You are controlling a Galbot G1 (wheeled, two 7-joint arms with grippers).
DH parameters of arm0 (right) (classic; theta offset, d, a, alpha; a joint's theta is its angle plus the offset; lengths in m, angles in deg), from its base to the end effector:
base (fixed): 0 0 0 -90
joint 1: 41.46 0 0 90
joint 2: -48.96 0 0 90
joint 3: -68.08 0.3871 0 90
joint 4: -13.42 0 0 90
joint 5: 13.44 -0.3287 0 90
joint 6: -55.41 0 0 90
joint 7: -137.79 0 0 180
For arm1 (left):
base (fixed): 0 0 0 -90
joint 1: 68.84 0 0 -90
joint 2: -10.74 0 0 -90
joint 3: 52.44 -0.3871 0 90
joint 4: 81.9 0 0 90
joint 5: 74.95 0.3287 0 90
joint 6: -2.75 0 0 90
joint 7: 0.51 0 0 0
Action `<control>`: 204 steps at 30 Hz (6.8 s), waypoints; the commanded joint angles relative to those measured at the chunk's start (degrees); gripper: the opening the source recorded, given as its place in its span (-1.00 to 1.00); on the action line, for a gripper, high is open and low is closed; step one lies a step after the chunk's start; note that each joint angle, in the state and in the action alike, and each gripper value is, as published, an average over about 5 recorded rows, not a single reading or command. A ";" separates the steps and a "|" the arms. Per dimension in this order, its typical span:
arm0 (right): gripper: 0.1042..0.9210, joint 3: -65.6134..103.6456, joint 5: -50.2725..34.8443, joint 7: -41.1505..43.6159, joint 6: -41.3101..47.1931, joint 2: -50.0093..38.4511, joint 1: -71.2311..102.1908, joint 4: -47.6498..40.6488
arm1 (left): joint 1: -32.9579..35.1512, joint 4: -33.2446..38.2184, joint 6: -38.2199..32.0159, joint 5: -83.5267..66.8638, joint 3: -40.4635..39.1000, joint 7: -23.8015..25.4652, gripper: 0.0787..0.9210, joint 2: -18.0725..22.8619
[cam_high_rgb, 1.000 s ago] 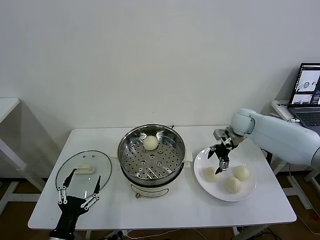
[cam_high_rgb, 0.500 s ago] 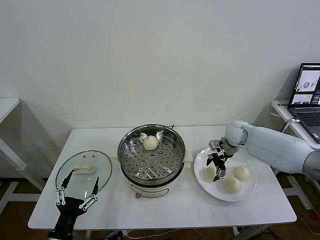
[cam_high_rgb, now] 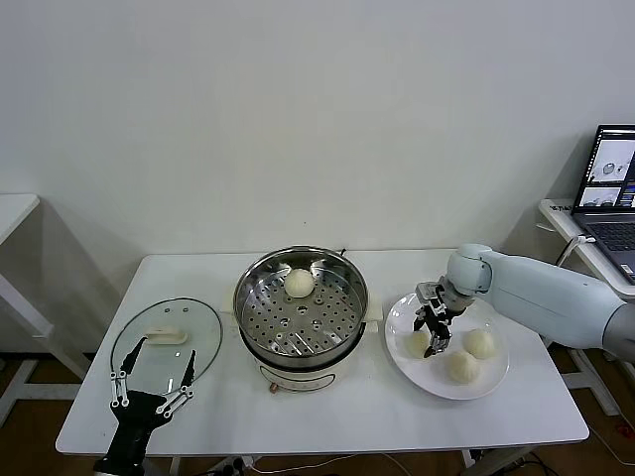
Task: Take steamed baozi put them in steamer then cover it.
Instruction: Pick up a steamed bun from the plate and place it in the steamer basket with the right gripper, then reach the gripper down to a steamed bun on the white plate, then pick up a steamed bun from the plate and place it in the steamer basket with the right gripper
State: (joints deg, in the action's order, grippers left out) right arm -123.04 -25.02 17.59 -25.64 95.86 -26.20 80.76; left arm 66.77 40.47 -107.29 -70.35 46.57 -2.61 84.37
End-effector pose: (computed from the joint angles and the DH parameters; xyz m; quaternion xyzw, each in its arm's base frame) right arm 0.5427 -0.1337 -0.2087 0.5729 -0.4986 0.5186 0.3927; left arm 0.0558 0.1012 -0.3291 0.0491 0.9781 0.1884 0.0731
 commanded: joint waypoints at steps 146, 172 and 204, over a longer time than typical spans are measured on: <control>0.44 1.54 5.69 0.14 -1.27 -11.48 2.97 7.73 | 1.23 2.69 -0.32 -0.41 -0.28 -0.82 0.77 0.39; 0.39 -2.35 6.38 7.33 -36.89 12.80 -30.34 20.23 | 1.57 3.39 -0.91 -0.55 -0.35 -0.64 0.77 -0.18; 0.47 0.33 28.94 5.74 -49.78 22.60 -11.29 18.02 | 1.11 3.12 -1.60 -1.51 -0.62 -0.74 0.77 -0.64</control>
State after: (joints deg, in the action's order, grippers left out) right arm -123.27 0.53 23.35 -73.48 117.18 -40.83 99.13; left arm 67.85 43.61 -108.79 -71.87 45.94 -3.31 83.72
